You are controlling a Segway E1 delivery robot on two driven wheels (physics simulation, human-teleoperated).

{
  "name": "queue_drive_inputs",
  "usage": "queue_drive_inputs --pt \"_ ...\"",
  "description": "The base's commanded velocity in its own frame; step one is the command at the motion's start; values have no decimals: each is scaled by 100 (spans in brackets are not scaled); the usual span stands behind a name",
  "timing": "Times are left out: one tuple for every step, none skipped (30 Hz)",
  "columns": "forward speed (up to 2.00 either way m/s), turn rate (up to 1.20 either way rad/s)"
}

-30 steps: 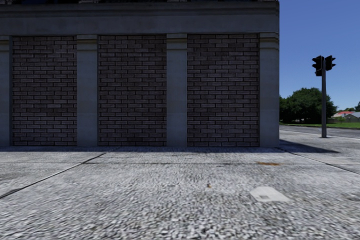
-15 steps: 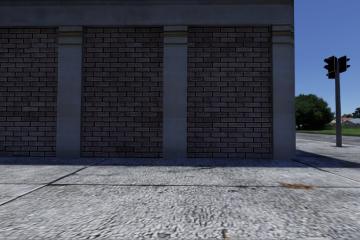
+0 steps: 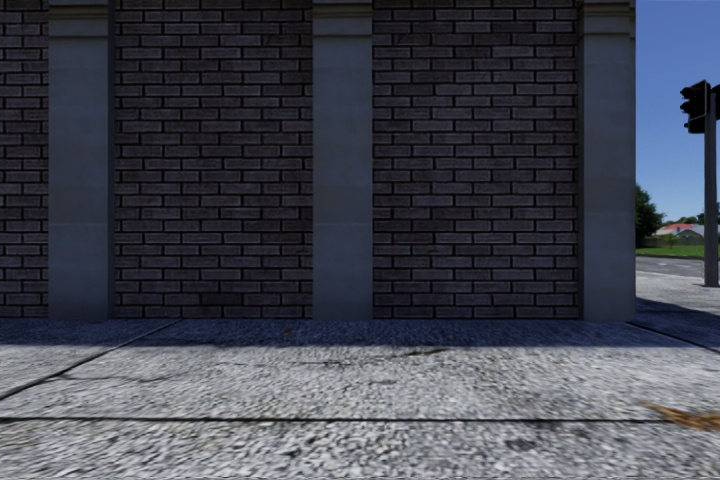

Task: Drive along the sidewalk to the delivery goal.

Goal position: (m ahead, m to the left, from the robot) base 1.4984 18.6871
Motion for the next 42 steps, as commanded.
queue_drive_inputs --pt "178 20" --pt "178 70" --pt "178 70" --pt "178 92" --pt "178 120" --pt "178 120" --pt "178 120" --pt "178 120" --pt "178 120" --pt "178 120" --pt "178 120" --pt "178 120" --pt "178 120" --pt "178 120" --pt "178 120" --pt "178 120" --pt "178 120" --pt "178 120" --pt "178 120" --pt "178 120" --pt "178 120" --pt "178 120" --pt "178 120" --pt "178 120" --pt "178 120" --pt "178 120" --pt "178 120" --pt "178 120" --pt "178 120" --pt "178 120" --pt "178 120" --pt "178 120" --pt "178 120" --pt "178 120" --pt "178 120" --pt "178 120" --pt "178 120" --pt "178 120" --pt "178 120" --pt "178 120" --pt "178 120" --pt "178 116"
